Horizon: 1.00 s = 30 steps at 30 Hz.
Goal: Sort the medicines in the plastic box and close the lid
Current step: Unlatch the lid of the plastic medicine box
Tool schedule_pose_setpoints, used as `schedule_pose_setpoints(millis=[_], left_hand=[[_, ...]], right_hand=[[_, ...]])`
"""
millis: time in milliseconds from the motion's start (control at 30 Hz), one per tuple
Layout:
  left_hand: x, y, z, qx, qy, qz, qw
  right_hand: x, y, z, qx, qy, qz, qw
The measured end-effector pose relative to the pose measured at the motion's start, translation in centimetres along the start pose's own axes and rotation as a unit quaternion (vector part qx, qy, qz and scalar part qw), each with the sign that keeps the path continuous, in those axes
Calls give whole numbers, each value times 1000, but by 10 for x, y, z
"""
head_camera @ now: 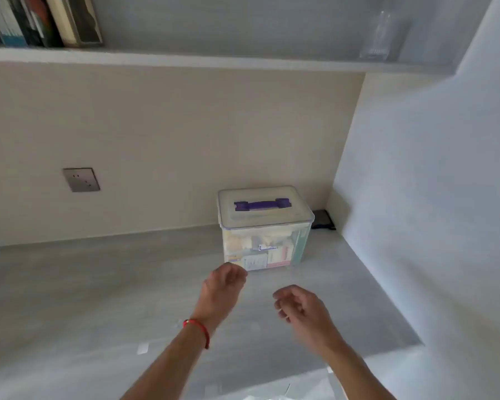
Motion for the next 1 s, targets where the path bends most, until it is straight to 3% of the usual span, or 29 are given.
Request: schedule_pose_setpoints(millis=[233, 400, 500, 633, 767, 900, 1000], left_hand=[[128, 8, 27, 78, 18, 35, 996], [176, 20, 50, 158, -43, 212, 963], [205, 26, 83, 229, -59, 208, 949], [247, 20, 135, 399, -80, 172, 897], [251, -4, 154, 509, -36, 185, 840], [253, -9, 156, 511, -11, 207, 834], [252, -10, 158, 522, 2, 215, 826]], right_hand=[[107, -21, -6, -64, 82, -48, 993], [215, -31, -35, -76, 136, -92, 984], [283, -20, -49, -74, 154, -75, 982], [361, 7, -50, -96, 75, 88, 989], [396, 22, -49, 2, 1, 172, 985], [410, 28, -51, 72, -72, 258, 961], [420, 29, -50, 76, -76, 252, 962]])
Point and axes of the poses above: each hand's wrist, its own x-axis towards the middle knuckle, its own z-axis out of the palm, y = z × x, the point moved 4 cm from there along x, towards the middle knuckle, and after that the axes turned 12 degrees about y, right-handed, at the moved point
